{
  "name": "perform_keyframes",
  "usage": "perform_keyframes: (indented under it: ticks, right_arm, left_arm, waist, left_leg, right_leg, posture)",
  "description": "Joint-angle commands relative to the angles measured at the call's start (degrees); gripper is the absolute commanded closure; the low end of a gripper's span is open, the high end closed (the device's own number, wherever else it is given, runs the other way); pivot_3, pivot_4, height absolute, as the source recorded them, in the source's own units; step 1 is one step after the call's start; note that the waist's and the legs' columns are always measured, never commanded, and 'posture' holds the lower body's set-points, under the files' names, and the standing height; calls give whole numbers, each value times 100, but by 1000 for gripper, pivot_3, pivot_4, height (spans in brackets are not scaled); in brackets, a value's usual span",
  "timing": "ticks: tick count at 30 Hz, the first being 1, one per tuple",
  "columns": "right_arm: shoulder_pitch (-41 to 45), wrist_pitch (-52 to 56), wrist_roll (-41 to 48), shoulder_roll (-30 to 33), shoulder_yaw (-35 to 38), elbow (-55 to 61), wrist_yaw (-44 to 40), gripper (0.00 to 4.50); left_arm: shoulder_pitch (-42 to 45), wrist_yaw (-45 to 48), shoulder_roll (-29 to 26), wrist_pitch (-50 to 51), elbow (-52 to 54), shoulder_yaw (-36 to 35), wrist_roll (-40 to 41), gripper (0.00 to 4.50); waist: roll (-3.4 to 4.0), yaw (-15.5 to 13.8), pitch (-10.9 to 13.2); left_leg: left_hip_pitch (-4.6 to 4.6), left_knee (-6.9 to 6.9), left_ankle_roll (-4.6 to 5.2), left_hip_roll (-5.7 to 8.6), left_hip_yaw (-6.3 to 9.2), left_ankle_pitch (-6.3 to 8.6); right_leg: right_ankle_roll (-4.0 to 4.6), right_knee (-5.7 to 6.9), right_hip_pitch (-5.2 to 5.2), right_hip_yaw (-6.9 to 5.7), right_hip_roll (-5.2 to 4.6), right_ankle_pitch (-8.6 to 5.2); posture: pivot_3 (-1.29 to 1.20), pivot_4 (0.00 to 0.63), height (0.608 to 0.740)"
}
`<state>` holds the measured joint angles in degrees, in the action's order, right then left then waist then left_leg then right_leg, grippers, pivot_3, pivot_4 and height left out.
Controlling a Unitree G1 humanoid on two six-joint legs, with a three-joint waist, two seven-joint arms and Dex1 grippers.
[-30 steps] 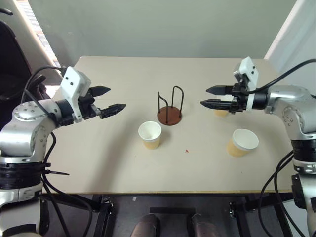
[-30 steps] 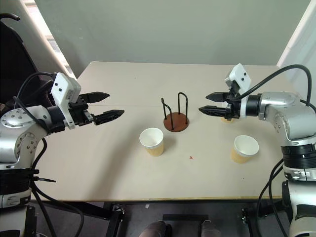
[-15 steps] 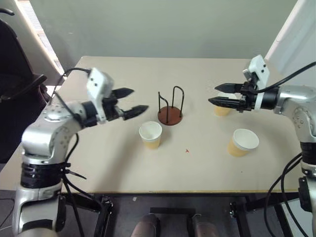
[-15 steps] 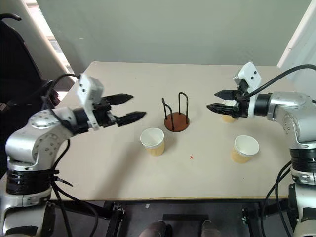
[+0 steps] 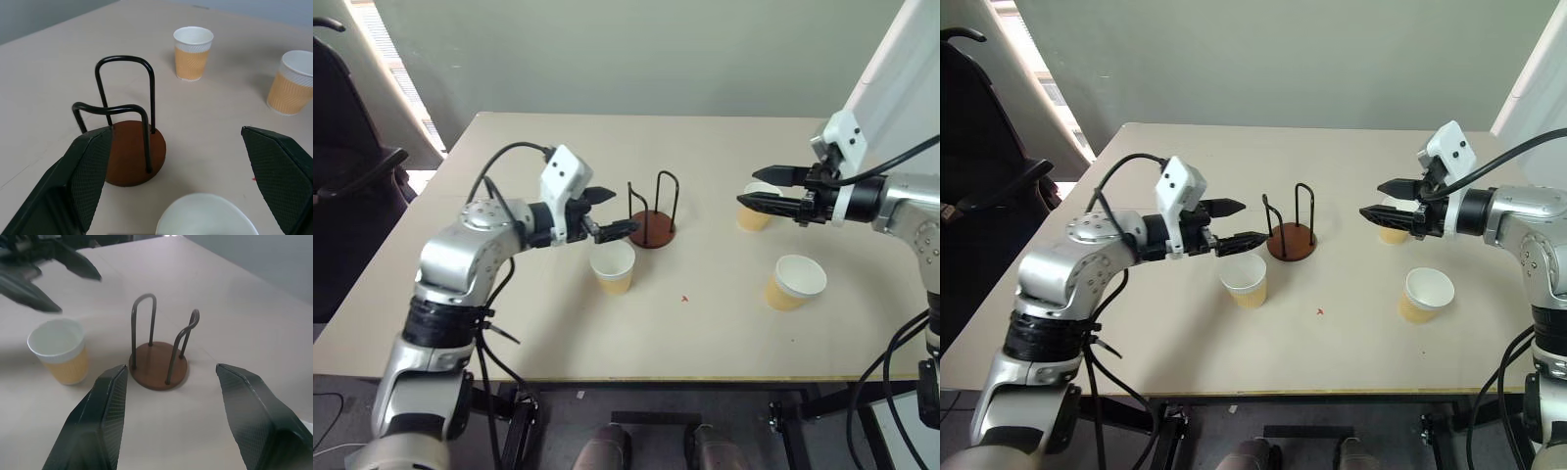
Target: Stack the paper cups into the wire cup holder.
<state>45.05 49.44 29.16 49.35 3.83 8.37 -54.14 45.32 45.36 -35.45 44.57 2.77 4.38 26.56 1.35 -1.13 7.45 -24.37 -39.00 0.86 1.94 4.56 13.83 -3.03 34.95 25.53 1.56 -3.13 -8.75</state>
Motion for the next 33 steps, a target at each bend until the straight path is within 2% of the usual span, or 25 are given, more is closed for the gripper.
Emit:
perform_keyframes:
  ticks: [1, 5, 19, 33]
  right_arm:
    - [102, -42, 64, 123, 231, 144, 50, 1555]
    - [107, -67, 62, 132, 215, 122, 61, 1555]
    - [52, -19, 92, 197, 253, 183, 83, 1555]
    - [40, -62, 81, 210, 215, 166, 61, 1555]
  left_arm:
    - [364, -128, 158, -100, -330, 66, -267, 0]
    - [594, -270, 422, -50, -721, 250, -537, 0]
    - [764, -288, 845, 27, -1221, 417, -919, 0]
    - [1264, -631, 1627, -555, -2516, 408, -1412, 0]
  waist:
    - [0, 0, 0]
    - [-1, 0, 0]
    - [-2, -18, 1]
    - [-5, -42, 3]
  left_leg:
    - [0, 0, 0, 0, -1, 0]
    - [0, 2, 0, 0, -1, -1]
    - [-4, -1, 4, 0, -3, -3]
    - [-8, -3, 7, 0, -7, -6]
  right_leg:
    - [-12, 0, 0, 0, 0, 7]
    - [-18, -3, 1, 0, 0, 10]
    - [-22, -7, 1, 1, 1, 12]
    - [-27, -11, 1, 2, 0, 15]
  posture:
    - [0, 150, 740]
    - [0, 150, 740]
    - [0, 150, 740]
    - [0, 150, 740]
